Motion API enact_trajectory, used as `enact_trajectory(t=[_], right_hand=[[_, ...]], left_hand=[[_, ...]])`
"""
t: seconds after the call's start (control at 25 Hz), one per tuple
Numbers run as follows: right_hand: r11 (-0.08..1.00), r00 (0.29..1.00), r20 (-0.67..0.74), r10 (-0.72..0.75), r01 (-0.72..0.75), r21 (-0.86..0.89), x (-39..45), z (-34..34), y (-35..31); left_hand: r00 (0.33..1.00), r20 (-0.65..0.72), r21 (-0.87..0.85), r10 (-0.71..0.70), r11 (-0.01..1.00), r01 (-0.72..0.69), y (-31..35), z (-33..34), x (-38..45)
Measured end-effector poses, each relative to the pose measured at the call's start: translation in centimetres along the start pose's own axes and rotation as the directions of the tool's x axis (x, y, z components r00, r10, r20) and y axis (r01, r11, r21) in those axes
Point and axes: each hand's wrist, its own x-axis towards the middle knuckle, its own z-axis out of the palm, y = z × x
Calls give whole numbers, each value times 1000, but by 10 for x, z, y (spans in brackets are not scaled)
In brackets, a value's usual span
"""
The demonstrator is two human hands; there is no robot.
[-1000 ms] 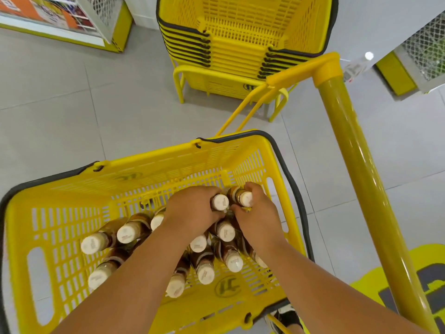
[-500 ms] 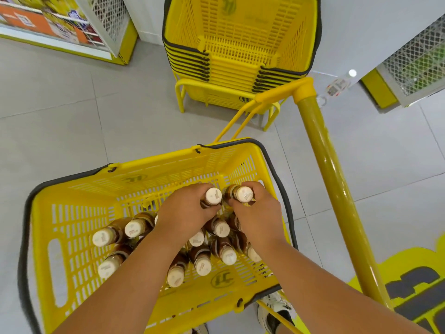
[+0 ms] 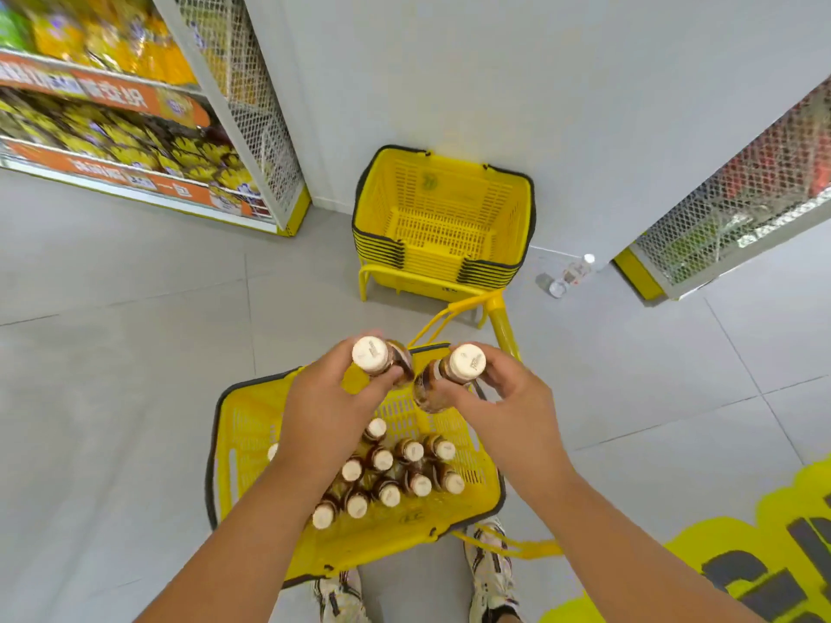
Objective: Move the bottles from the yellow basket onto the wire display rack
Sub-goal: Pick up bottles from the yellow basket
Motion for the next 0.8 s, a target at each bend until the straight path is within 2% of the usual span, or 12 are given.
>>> enact_trajectory(t=[0.12, 0.32, 0.56, 0.8], right_hand=[[994, 993, 40, -111, 110, 27, -24, -22, -90], [959, 959, 39, -281, 278, 59, -58, -55, -236], [880, 881, 37, -473, 469, 77, -104, -84, -381], [813, 808, 88, -583, 581, 41, -143, -92, -486]], left_hand=[[992, -119, -97, 42, 994, -54, 77, -53, -23], [964, -219, -149, 149, 972, -184, 192, -155, -47], [928, -246, -207, 280, 920, -332, 295, -279, -64], [901, -258, -214, 349, 888, -406, 357, -373, -92]])
